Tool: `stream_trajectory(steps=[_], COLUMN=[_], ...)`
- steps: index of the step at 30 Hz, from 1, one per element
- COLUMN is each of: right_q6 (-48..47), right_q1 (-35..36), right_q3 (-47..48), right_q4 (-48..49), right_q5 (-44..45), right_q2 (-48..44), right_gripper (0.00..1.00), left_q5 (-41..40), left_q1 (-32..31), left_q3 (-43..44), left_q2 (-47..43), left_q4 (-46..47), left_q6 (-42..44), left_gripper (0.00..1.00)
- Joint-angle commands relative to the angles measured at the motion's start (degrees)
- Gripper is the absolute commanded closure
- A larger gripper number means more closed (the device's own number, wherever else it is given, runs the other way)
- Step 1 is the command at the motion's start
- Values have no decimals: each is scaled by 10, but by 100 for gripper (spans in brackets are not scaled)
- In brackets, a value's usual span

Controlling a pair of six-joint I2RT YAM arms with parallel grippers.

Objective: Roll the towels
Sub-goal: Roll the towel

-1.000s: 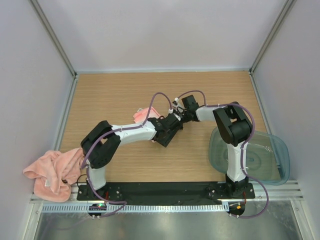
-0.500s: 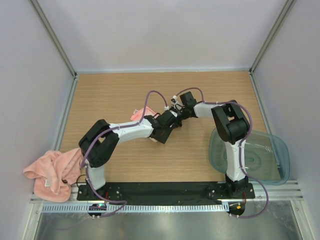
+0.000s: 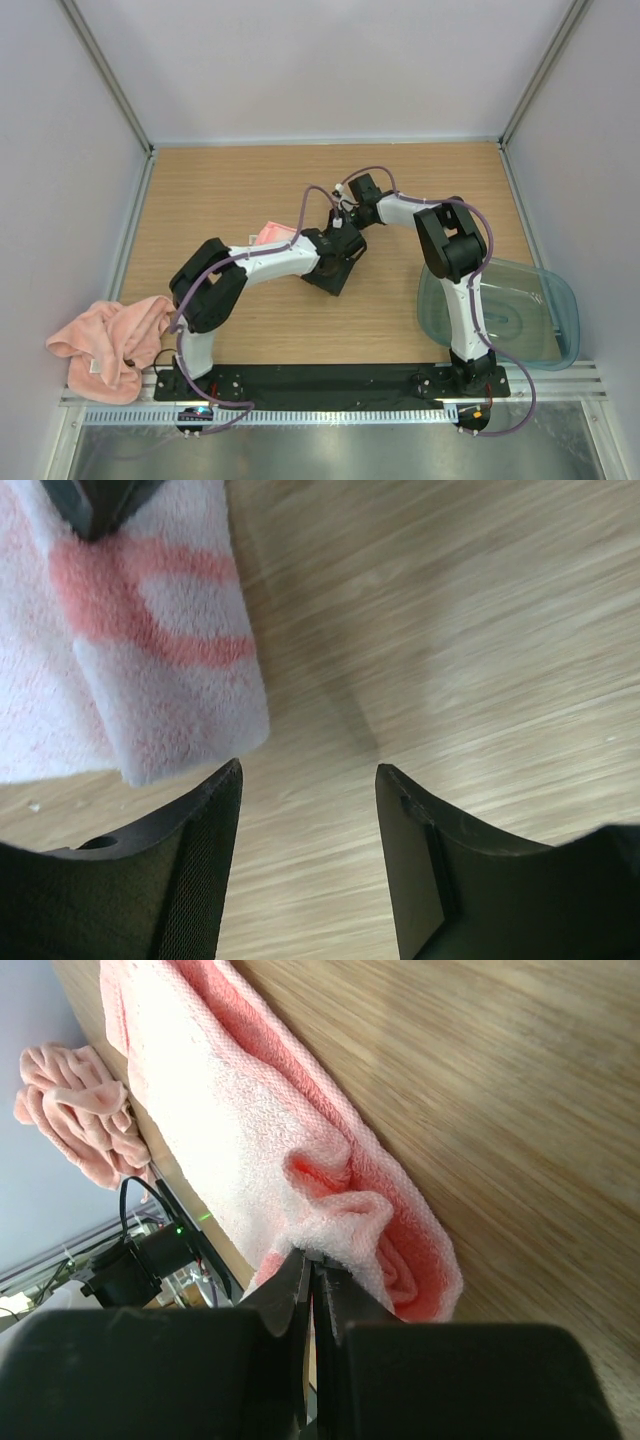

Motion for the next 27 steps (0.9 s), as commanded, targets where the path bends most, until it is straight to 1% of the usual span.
stream_trajectory(steps=[1, 4, 7, 11, 15, 27], right_q6=[-33, -33, -34, -35, -34, -35], right_q1=[0, 0, 1, 0, 0, 0], right_q3=[-5, -5, -5, -6, -5, -5], right_q4=[-13, -13, -12, -11, -13, -11], right_q5=[116, 116, 114, 113, 111, 108], right_q2=[32, 32, 33, 33, 35, 37], right_gripper=[94, 94, 94, 94, 94, 94], left_q5=[-80, -125, -143, -153, -162, -177], left_q1=[-23, -37, -45, -46, -45, -43], left_q3=[41, 64, 81, 99, 113, 115], left_q2=[8, 11, 11, 15, 39, 57], left_q4=[-92, -117, -120, -112, -104, -71], left_q6=[3, 10, 14, 25, 43, 66], left_gripper=[43, 42, 42, 42, 41, 40])
